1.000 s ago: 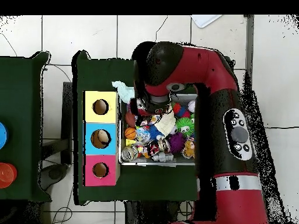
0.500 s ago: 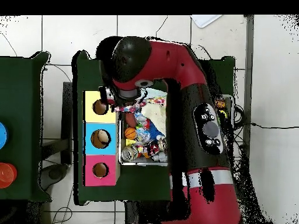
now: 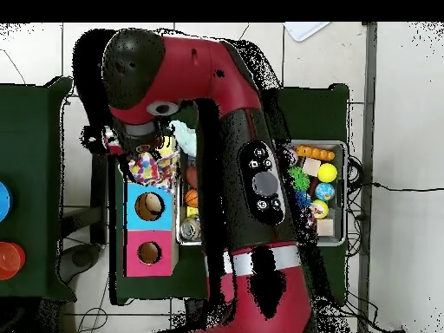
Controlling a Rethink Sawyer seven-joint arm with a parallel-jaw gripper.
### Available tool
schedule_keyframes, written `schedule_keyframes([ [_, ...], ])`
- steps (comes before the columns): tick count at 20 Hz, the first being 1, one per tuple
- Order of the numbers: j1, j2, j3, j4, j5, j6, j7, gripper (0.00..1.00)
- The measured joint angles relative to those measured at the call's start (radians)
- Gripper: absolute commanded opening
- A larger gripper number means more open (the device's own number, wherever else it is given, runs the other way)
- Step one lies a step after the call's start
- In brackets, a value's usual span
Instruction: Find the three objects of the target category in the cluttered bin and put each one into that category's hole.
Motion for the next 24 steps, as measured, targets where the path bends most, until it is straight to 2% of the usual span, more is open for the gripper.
schedule_keyframes([
  [4, 0.012, -0.013, -0.001, -0.022, 0.025, 0.075, 0.014, 0.00],
  [8, 0.010, -0.037, -0.014, -0.008, 0.028, 0.045, 0.017, 0.00],
  [11, 0.002, -0.054, -0.029, 0.021, 0.027, -0.042, 0.017, 0.00],
  [13, -0.005, -0.058, -0.043, 0.042, 0.023, -0.160, 0.017, 0.00],
  [15, -0.007, -0.058, -0.047, 0.048, 0.018, -0.201, 0.017, 0.00],
  [17, -0.012, -0.055, -0.056, 0.056, -0.001, -0.301, 0.017, 0.00],
  [19, -0.013, -0.051, -0.065, 0.056, -0.021, -0.361, 0.017, 0.00],
  [24, -0.015, -0.031, -0.081, 0.057, -0.036, -0.410, 0.017, 0.00],
])
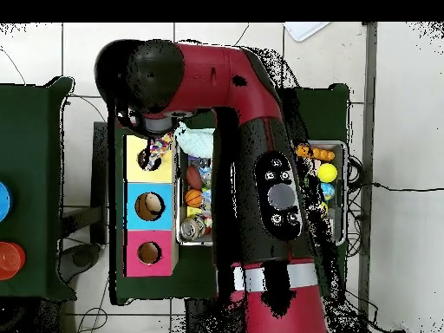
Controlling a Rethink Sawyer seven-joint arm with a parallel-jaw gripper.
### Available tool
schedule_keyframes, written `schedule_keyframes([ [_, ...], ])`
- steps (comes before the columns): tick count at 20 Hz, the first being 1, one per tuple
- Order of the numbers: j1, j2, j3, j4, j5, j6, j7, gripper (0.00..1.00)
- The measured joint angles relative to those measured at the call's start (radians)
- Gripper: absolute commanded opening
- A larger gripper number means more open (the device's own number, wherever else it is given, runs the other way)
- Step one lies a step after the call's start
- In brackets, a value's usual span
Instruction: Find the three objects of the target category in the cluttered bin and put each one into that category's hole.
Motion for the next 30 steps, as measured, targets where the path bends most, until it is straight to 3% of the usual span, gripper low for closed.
schedule_keyframes([
  [11, -0.009, 0.061, -0.012, 0.012, 0.010, -0.007, 0.000, 0.00],
  [21, -0.007, 0.065, -0.026, 0.130, 0.066, -0.025, 0.000, 0.00],
  [30, 0.009, 0.071, -0.027, 0.156, 0.100, -0.054, 0.000, 0.00],
])
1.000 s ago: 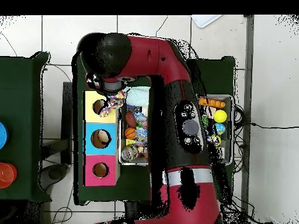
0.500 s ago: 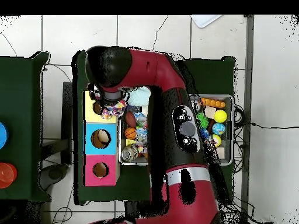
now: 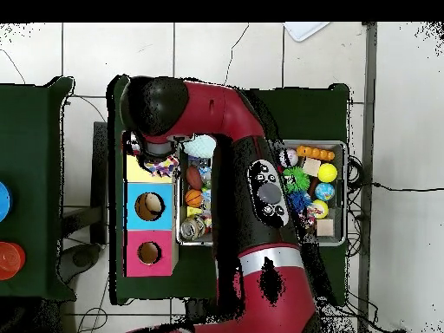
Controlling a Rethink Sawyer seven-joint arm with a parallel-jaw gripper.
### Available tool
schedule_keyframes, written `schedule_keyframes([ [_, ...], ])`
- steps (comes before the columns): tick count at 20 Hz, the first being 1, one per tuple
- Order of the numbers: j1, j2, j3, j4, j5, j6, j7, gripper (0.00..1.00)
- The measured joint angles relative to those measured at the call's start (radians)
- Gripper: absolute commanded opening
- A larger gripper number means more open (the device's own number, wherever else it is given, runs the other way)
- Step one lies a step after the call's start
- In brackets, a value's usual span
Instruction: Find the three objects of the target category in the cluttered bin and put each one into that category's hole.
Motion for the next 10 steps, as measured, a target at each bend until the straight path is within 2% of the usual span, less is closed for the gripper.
schedule_keyframes([
  [6, 0.019, 0.026, -0.008, 0.000, -0.001, -0.093, 0.000, 0.00],
  [10, 0.047, 0.057, -0.039, -0.006, -0.030, -0.165, 0.000, 0.00],
])
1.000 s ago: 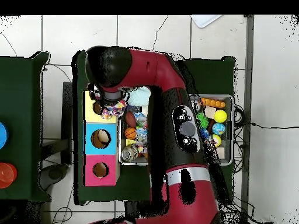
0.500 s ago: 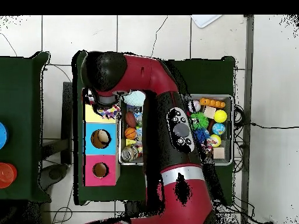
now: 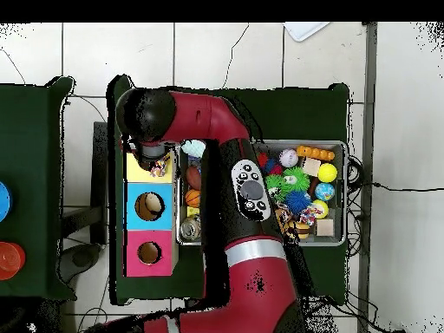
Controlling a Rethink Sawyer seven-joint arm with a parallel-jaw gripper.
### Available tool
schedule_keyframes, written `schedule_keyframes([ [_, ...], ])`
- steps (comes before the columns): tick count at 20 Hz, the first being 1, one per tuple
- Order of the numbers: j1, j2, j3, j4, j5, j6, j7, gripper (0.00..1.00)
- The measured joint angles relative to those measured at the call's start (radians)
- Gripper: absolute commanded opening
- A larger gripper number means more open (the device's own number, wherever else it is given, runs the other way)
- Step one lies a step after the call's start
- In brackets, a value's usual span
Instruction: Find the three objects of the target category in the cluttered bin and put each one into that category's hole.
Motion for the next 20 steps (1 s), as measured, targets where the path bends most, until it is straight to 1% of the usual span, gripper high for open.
schedule_keyframes([
  [5, 0.039, 0.033, -0.057, -0.003, -0.059, -0.021, 0.000, 0.00],
  [7, 0.051, 0.044, -0.075, -0.007, -0.068, -0.021, 0.000, 0.00],
  [14, 0.062, 0.055, -0.091, -0.030, -0.060, -0.017, 0.000, 0.00],
  [20, 0.063, 0.078, -0.097, -0.060, -0.017, -0.010, 0.000, 0.00],
])
